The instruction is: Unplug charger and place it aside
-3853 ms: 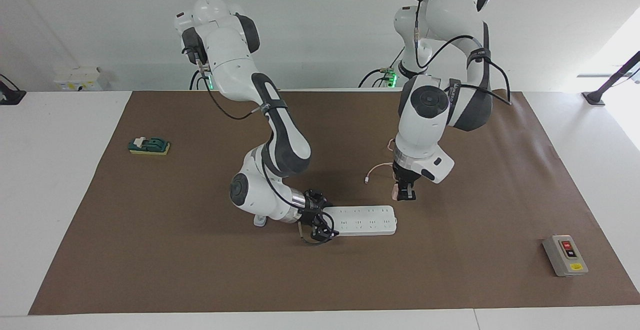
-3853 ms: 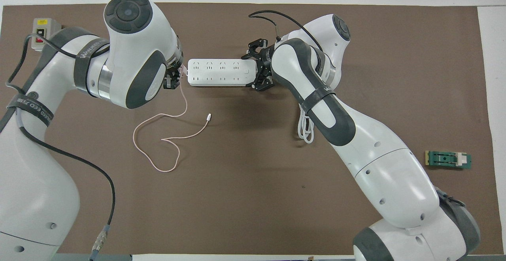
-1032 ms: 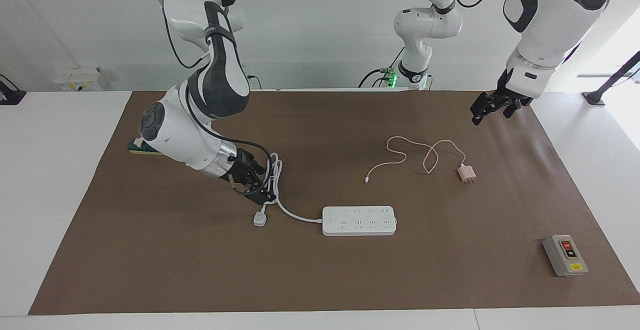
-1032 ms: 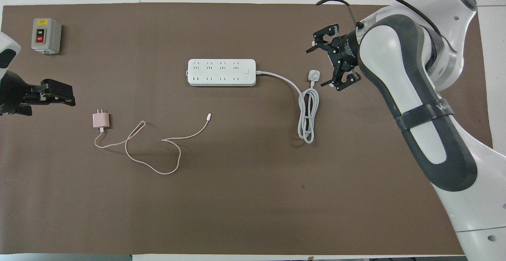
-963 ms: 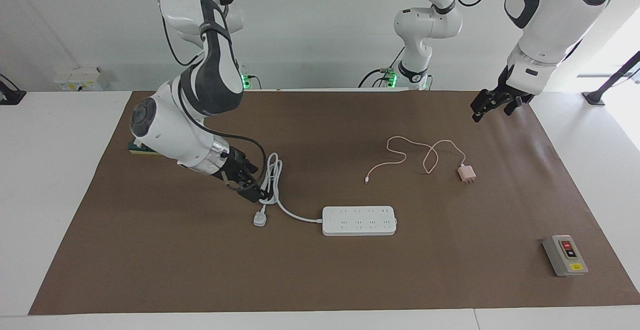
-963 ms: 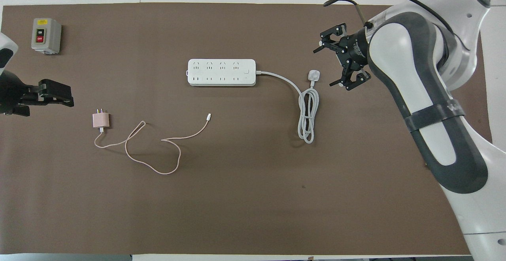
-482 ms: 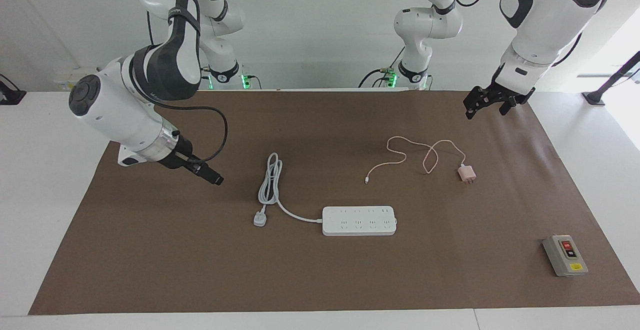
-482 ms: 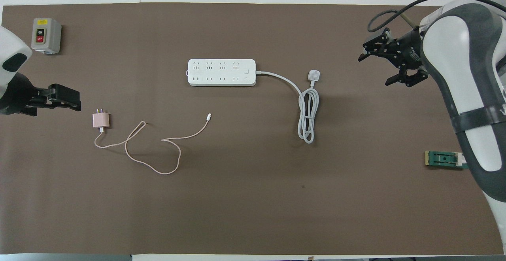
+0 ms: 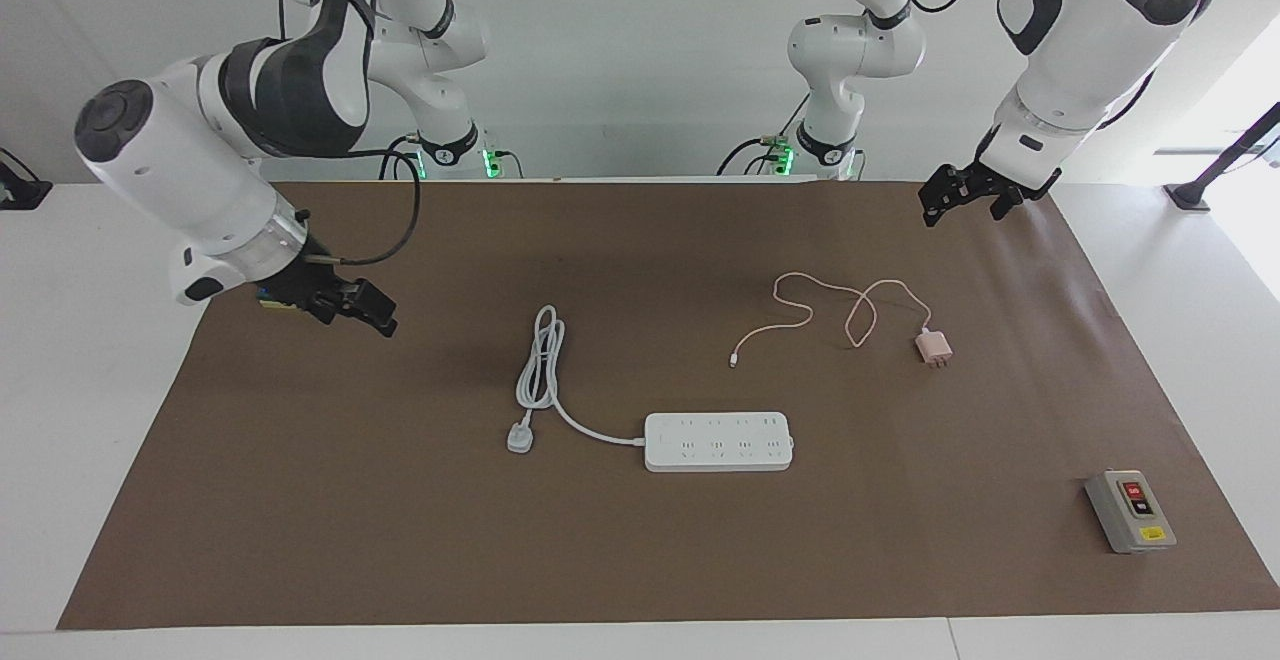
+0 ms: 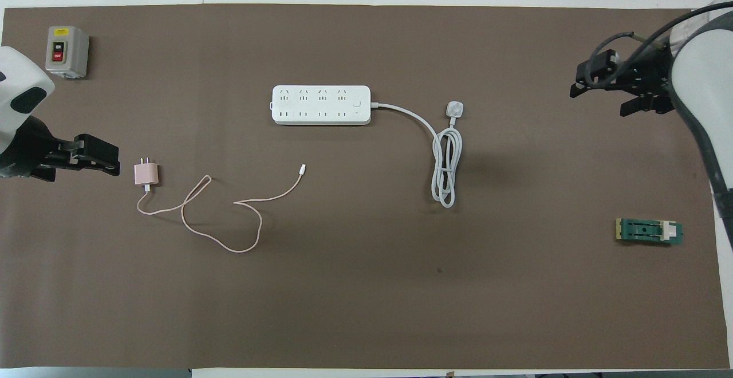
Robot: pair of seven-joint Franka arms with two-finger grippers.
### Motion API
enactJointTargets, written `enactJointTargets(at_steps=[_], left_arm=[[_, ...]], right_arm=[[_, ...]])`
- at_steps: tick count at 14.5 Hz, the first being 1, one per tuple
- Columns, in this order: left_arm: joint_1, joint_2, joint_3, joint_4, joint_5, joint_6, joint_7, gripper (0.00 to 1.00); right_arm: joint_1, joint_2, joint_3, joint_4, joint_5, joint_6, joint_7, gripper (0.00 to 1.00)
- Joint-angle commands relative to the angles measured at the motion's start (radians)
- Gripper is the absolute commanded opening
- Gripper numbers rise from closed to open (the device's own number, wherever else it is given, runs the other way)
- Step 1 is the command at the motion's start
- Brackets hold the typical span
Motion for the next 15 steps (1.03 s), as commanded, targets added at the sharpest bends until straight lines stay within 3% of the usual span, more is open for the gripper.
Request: enactJointTargets(at_steps=[1, 6, 9, 15], left_arm=[[-0.021, 0.006, 0.019, 0.023, -0.002, -0.026, 0.009, 1.00], [-0.020, 0.005, 0.019, 0.036, -0.005, -0.018, 0.009, 1.00], [-0.020, 0.005, 0.017, 0.034, -0.011, -0.017, 0.021, 1.00], [-0.018, 0.003, 0.016, 0.032, -0.031, -0.012, 0.114, 1.00]], right_arm=[[-0.094, -0.087, 0.100, -0.026, -0.099, -0.027, -0.115, 1.00], [-0.284, -0.206, 0.355, -0.045, -0.276, -0.101, -0.172, 1.00], [-0.339, -0.242, 0.409, -0.062, -0.287, -0.146, -0.190, 1.00], [-0.344, -0.321, 0.411, -0.126, -0.327, -0.163, -0.222, 1.00]])
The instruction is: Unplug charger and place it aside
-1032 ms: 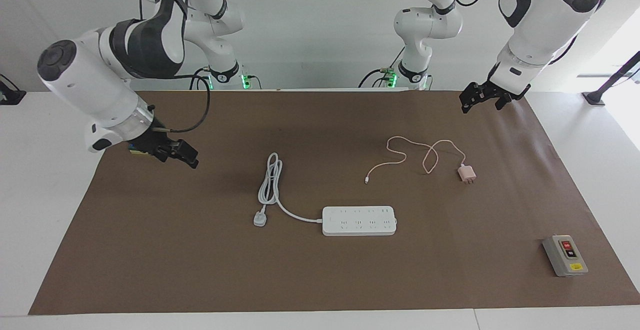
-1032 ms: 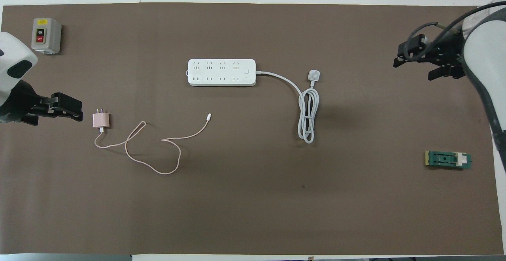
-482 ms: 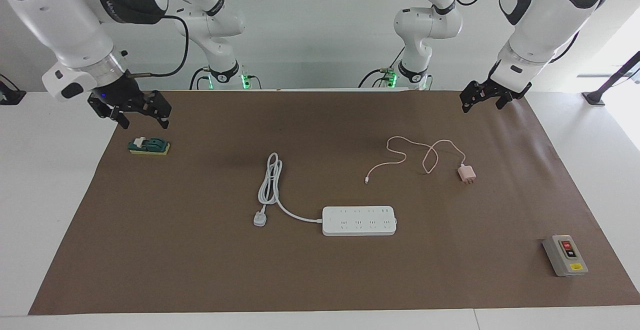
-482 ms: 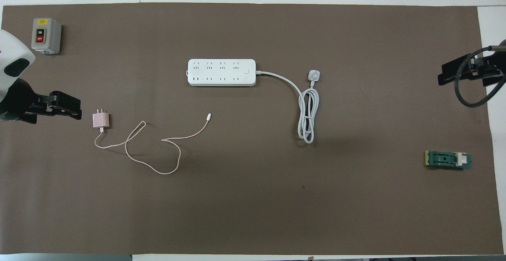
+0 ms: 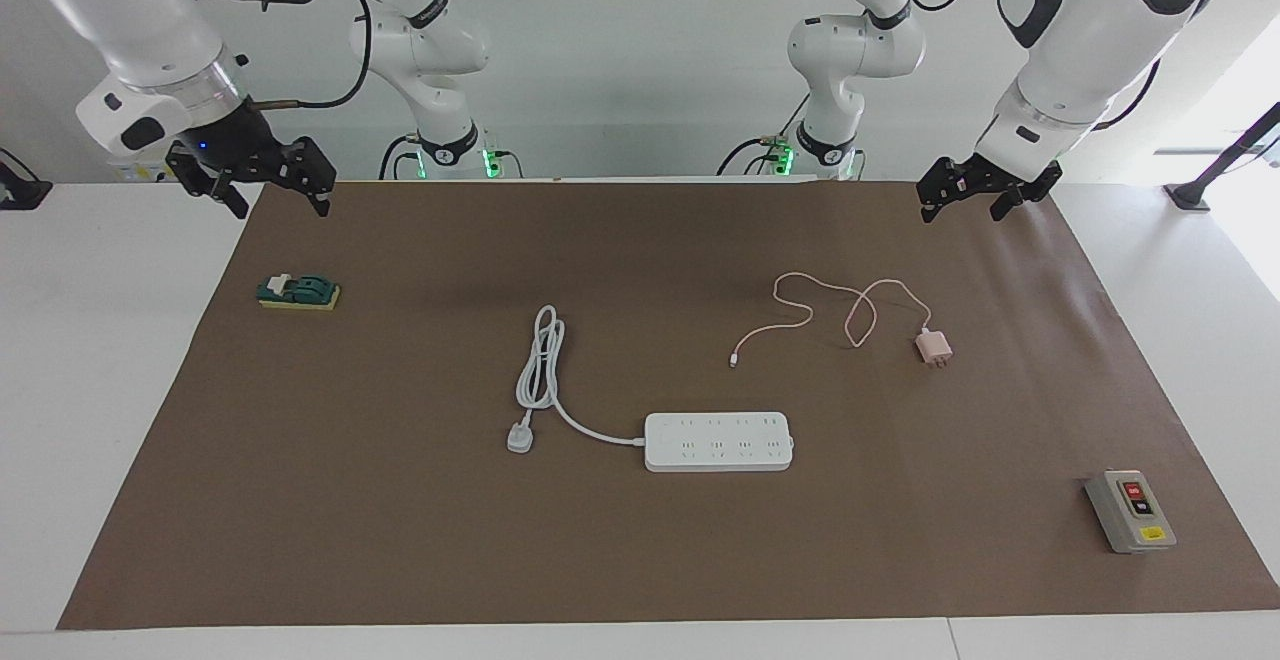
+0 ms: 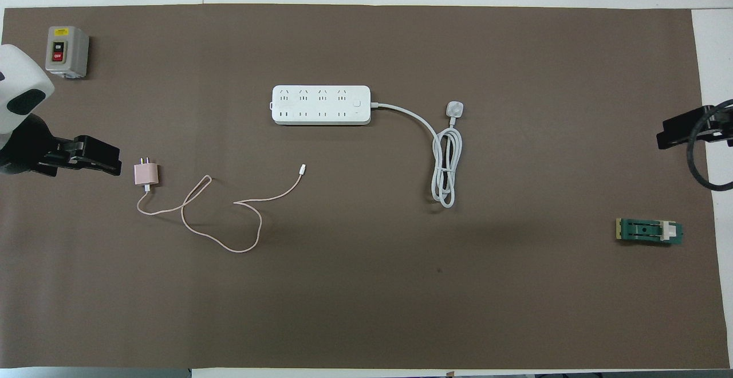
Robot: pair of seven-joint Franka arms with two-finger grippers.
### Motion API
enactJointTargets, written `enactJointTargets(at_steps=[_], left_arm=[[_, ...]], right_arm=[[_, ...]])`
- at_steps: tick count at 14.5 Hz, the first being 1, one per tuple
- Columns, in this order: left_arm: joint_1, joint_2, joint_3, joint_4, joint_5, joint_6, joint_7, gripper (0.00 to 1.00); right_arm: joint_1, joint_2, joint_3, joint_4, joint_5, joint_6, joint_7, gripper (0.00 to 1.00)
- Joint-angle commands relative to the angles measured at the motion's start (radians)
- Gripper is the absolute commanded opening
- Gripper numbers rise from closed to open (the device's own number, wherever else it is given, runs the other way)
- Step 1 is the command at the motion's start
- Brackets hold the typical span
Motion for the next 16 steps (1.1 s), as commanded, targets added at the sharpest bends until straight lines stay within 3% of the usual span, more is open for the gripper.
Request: enactJointTargets(at_steps=[1, 16], left_arm=[[-0.013, 0.003, 0.015, 0.018, -0.017, -0.012, 0.029, 1.00], [-0.016, 0.012, 0.018, 0.015, -0.016, 0.061, -0.008, 1.00]], right_arm=[[-0.021, -0.057, 0.021, -0.071, -0.025, 0.009, -0.021, 1.00], [-0.027, -0.063, 0.031, -0.060, -0.020, 0.020, 0.059, 1.00]])
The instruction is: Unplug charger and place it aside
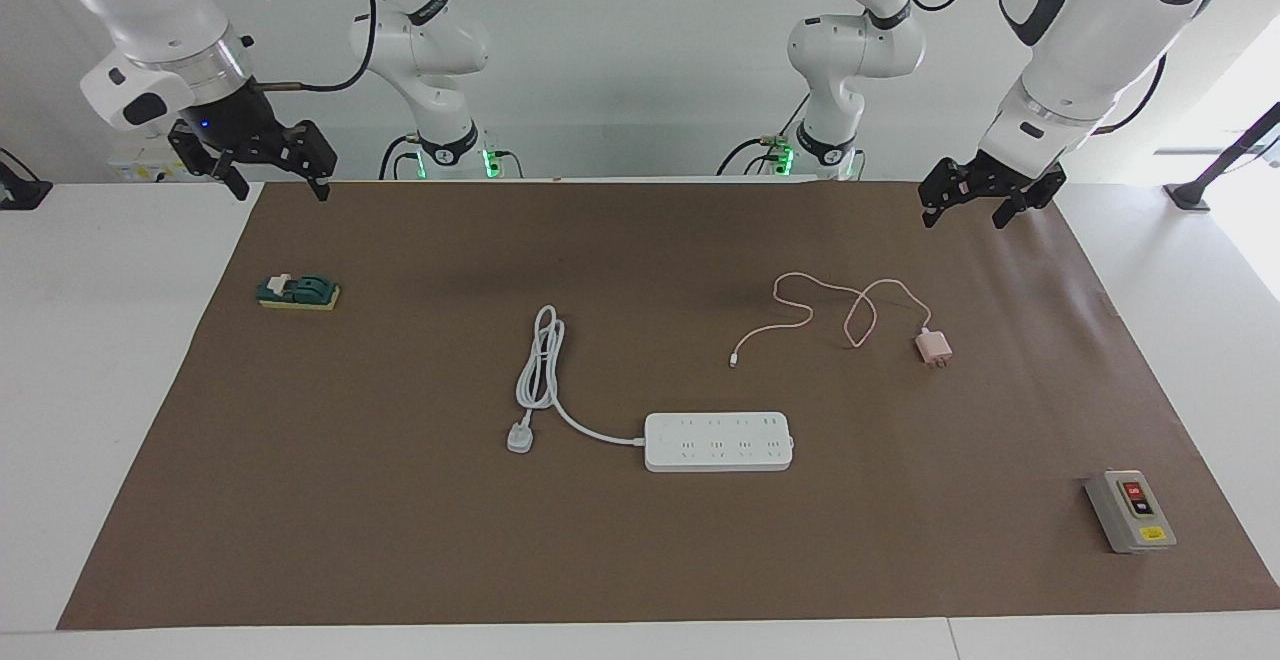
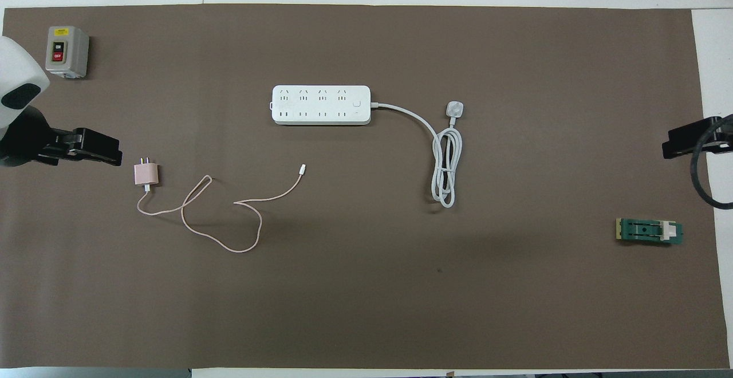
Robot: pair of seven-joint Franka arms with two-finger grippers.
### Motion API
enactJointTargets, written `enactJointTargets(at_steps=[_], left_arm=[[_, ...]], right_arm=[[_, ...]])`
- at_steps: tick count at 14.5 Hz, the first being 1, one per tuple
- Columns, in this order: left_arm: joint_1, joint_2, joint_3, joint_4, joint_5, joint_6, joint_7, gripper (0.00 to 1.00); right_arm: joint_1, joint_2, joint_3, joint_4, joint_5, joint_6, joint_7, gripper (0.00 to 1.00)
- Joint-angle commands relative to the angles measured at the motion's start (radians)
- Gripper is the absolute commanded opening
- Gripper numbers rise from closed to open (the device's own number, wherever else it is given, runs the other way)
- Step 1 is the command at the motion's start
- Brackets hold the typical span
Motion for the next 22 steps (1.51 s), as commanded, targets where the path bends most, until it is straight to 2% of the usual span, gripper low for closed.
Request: enactJointTargets(at_steps=[1, 22], left_arm=[[-0.016, 0.012, 0.015, 0.014, 0.000, 0.006, -0.020, 1.00], [-0.017, 0.012, 0.008, 0.015, 0.017, -0.002, -0.020, 1.00]], right_arm=[[-0.018, -0.018, 0.017, -0.022, -0.012, 0.016, 0.017, 1.00], [-0.014, -0.023, 0.016, -0.024, -0.006, 0.004, 0.009, 1.00]])
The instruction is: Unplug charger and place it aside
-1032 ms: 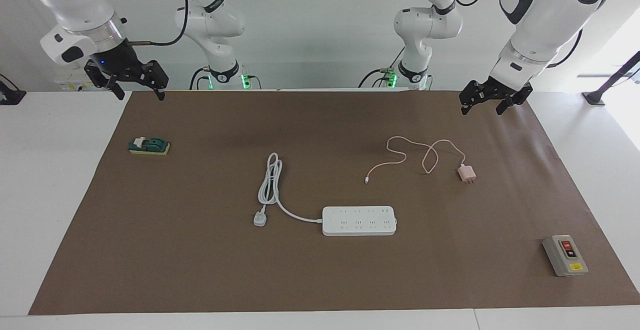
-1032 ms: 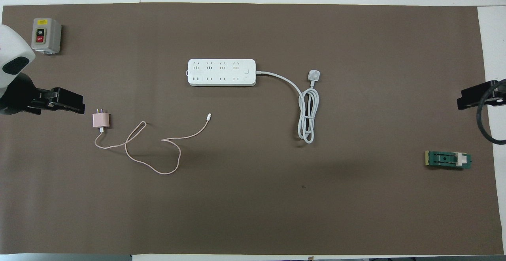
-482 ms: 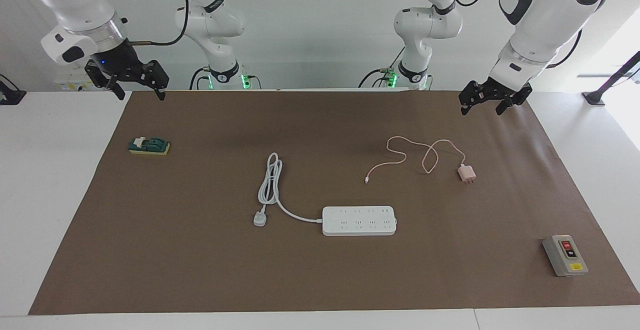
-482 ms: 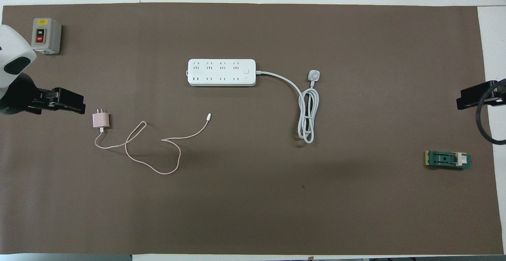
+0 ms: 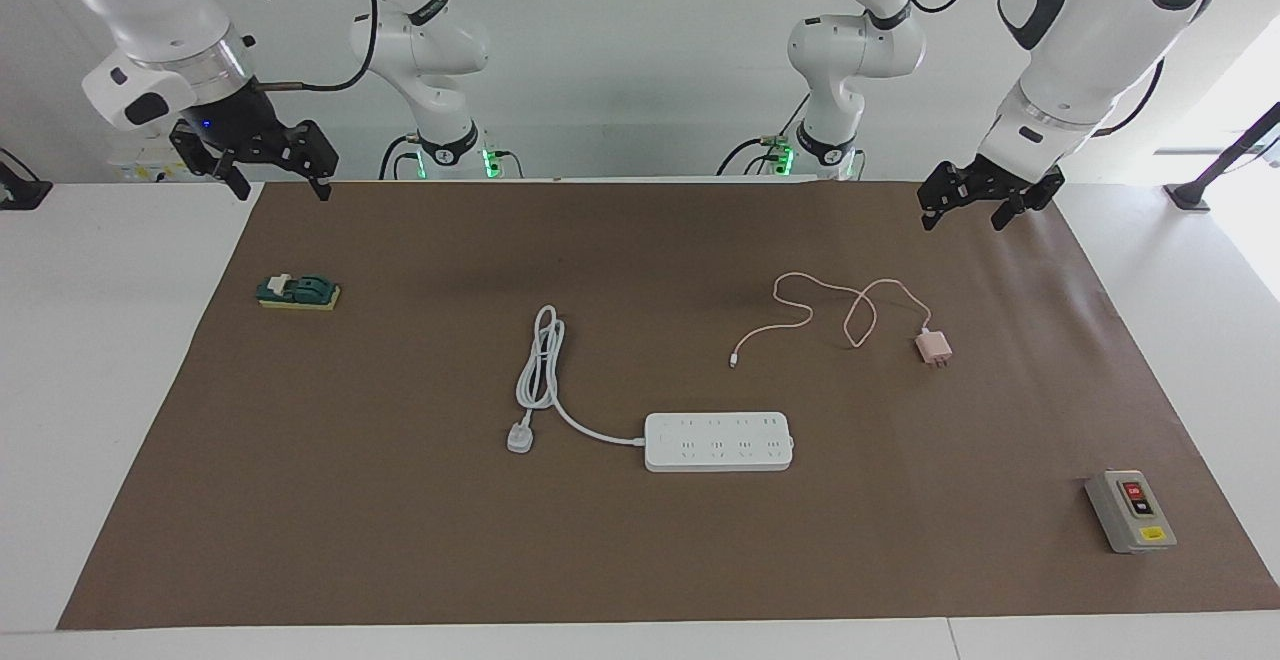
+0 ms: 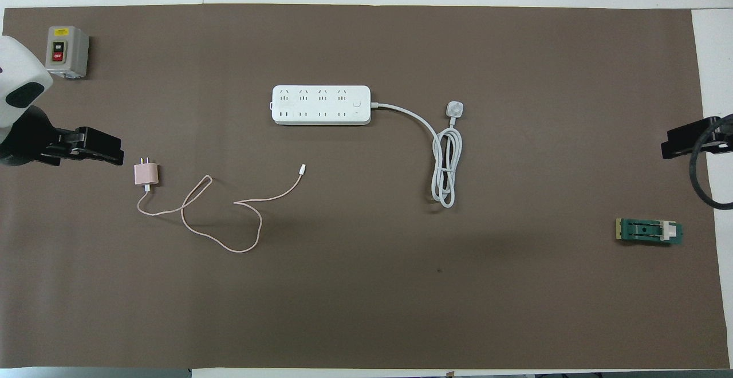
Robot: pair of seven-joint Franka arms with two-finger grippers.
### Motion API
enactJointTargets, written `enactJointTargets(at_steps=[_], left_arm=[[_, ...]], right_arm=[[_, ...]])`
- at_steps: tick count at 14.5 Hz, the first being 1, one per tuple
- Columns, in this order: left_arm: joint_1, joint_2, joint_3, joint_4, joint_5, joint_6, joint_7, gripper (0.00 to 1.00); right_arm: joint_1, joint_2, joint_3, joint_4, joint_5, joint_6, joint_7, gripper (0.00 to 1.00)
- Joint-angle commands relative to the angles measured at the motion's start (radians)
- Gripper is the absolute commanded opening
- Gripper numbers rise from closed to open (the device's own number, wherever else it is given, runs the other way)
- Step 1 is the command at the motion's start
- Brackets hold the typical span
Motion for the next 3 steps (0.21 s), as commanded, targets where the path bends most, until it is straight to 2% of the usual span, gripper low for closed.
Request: enactJointTargets(at_steps=[1, 3], left_arm=[[-0.015, 0.008, 0.009, 0.015, 0.014, -0.001, -0.013, 1.00], [-0.015, 0.007, 0.009, 0.015, 0.014, -0.001, -0.013, 1.00]], right_arm=[[-0.014, -0.022, 0.014, -0.024, -0.006, 0.004, 0.008, 1.00], [-0.017, -0.022, 0.014, -0.024, -0.006, 0.004, 0.010, 1.00]])
